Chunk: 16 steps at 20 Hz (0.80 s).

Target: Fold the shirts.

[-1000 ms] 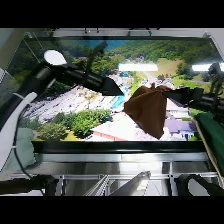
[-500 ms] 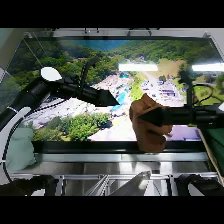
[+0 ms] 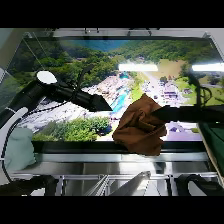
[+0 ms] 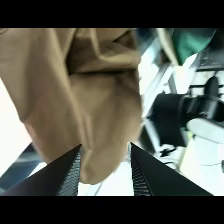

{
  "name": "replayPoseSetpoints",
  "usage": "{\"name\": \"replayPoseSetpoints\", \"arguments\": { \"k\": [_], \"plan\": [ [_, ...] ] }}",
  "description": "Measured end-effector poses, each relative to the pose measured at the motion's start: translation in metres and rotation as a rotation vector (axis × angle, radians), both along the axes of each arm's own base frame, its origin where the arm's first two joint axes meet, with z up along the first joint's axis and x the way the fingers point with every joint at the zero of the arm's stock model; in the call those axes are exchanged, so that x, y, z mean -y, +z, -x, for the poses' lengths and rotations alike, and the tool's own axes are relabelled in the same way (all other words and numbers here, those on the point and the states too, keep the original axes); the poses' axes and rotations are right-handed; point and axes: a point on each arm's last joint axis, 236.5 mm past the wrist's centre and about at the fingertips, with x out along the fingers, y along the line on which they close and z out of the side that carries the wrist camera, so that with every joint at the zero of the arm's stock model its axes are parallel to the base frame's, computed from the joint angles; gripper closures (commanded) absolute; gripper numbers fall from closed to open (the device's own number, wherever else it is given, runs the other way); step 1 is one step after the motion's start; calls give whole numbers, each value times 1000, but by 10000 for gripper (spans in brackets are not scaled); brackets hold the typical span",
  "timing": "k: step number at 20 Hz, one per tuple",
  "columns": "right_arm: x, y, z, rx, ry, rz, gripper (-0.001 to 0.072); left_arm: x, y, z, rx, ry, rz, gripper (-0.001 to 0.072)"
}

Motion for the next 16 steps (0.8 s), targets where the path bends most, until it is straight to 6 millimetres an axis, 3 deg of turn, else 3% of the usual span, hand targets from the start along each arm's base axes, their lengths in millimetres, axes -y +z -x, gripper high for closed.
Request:
{"name": "replayPoseSetpoints", "arguments": {
  "k": [3, 5, 7, 11, 12, 13, 14, 16],
  "plan": [
    [60, -25, -14, -92, -186, 41, 73, 9, -26, 9, -46, -37, -45, 372],
    [81, -42, -16, -155, -244, 42, 73, 19, -48, 24, -110, -86, -73, 371],
    [83, -59, -16, -211, -239, 24, 73, 27, -72, 38, -171, -133, -103, 372],
    [50, -85, -16, -269, -125, -13, 74, 37, -113, 62, -281, -194, -153, 372],
    [40, -93, -16, -284, -99, -14, 147, 40, -120, 66, -301, -200, -159, 373],
    [31, -100, -15, -296, -73, -17, 585, 43, -126, 69, -322, -203, -159, 419],
    [22, -105, -16, -306, -52, -23, 688, 46, -130, 72, -341, -202, -155, 708],
    [6, -107, -18, -299, -14, -50, 688, 51, -132, 74, -357, -203, -133, 707]
  ]
}}
